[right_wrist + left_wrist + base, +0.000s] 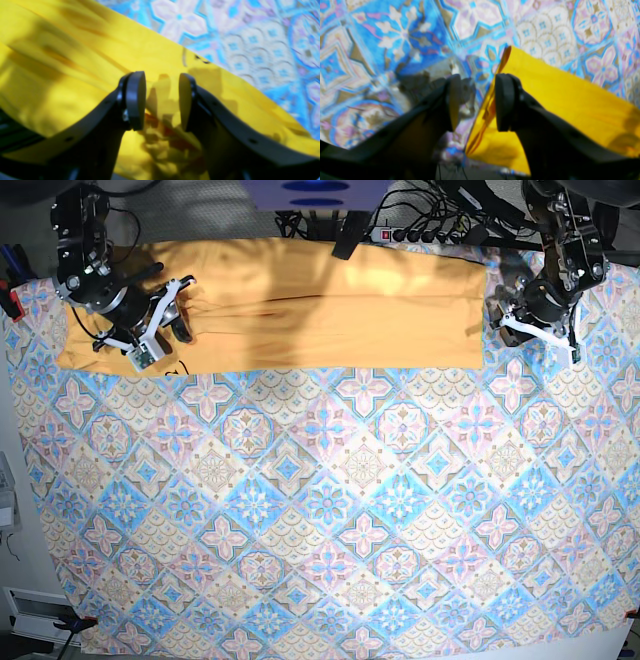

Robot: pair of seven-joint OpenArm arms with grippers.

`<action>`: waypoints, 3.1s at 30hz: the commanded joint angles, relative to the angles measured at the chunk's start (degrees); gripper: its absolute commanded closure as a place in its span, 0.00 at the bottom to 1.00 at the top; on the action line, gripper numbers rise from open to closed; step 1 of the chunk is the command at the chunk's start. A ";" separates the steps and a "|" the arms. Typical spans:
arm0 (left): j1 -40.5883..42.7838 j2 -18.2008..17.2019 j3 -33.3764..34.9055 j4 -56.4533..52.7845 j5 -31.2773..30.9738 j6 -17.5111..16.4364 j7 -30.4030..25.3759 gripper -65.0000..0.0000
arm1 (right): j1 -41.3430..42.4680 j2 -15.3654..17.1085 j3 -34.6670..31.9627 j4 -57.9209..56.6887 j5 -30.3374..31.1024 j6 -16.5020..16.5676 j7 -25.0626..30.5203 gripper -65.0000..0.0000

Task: Fold the T-shirt properly
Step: 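Regrasp the shirt's folded ends with both grippers, then adjust the left gripper's grip on the shirt end near it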

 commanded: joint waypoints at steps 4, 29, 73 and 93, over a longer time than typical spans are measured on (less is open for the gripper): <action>-2.88 -1.33 -0.51 -5.87 -1.51 -0.34 3.99 0.61 | -0.03 0.51 -1.37 0.61 0.66 0.05 0.83 0.67; -4.46 -7.66 2.83 -9.21 -15.13 -4.74 10.23 0.18 | -0.03 0.42 -1.28 0.34 0.66 0.05 1.10 0.67; -8.85 -5.82 12.85 -13.70 -15.13 -7.46 9.97 0.75 | -0.38 0.33 -0.93 0.43 0.66 0.05 1.27 0.67; -6.48 -5.73 -0.25 -9.74 -14.61 -7.46 10.41 0.74 | -0.38 0.33 -1.45 0.87 0.66 0.05 0.92 0.67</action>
